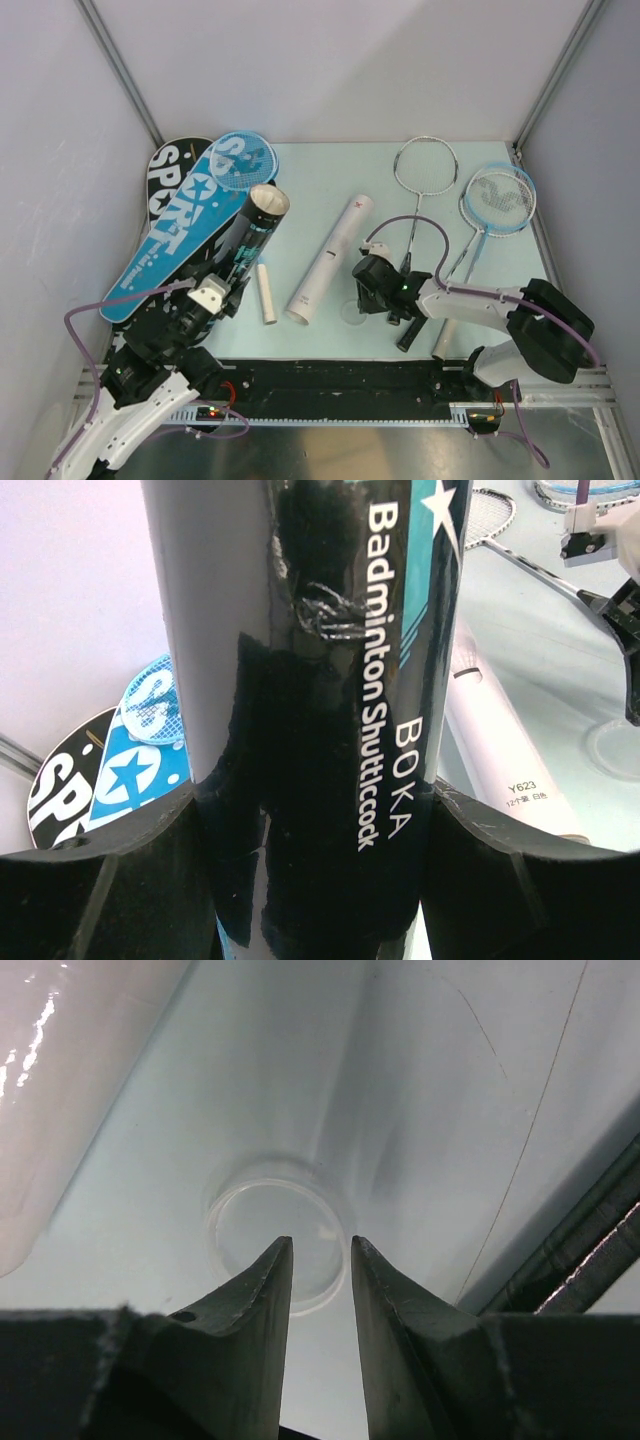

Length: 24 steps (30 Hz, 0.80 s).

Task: Pack up the badminton gear
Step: Close the lid on the shuttle tube.

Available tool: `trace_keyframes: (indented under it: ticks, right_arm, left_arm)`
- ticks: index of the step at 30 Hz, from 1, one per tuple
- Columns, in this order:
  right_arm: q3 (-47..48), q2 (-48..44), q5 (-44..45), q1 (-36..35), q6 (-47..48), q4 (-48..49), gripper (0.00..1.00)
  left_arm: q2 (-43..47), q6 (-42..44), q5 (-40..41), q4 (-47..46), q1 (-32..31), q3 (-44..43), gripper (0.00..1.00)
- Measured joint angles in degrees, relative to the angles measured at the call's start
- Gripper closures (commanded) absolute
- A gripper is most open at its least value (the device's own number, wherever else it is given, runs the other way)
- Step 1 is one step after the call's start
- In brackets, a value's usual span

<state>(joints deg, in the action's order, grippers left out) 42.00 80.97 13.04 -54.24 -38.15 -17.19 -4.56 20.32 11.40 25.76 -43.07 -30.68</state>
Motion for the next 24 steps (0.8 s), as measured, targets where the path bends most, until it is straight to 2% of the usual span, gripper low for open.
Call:
trace_keyframes:
  ticks: [8, 10, 14, 15, 24]
  right_arm:
    - [0.0, 4.8, 0.6, 0.0, -0.1, 1.2, 0.68]
    - [0.1, 5.1, 1.1, 0.0, -0.1, 1.8, 0.73]
    - [0.1, 5.2, 2.4, -0.1, 0.2, 1.7, 0.94]
    - [0.1, 5.2, 2.7, -0.1, 0.3, 1.6, 0.97]
    - [0.0, 2.3, 5.7, 0.9, 2.1, 0.9, 1.00]
  left_arm:
    - [0.3, -0.4, 0.0, -0.2, 0.0, 0.0, 0.55]
    - [0.3, -0.5, 0.0, -0.2, 0.0, 0.0, 0.56]
    - [0.3, -0.5, 0.0, -0.4, 0.0, 0.0, 0.56]
    - [0.3, -0.5, 0.0, -0.4, 0.0, 0.0, 0.56]
    - [-0.9, -0.5, -0.3, -0.4, 0.0, 0.0, 0.56]
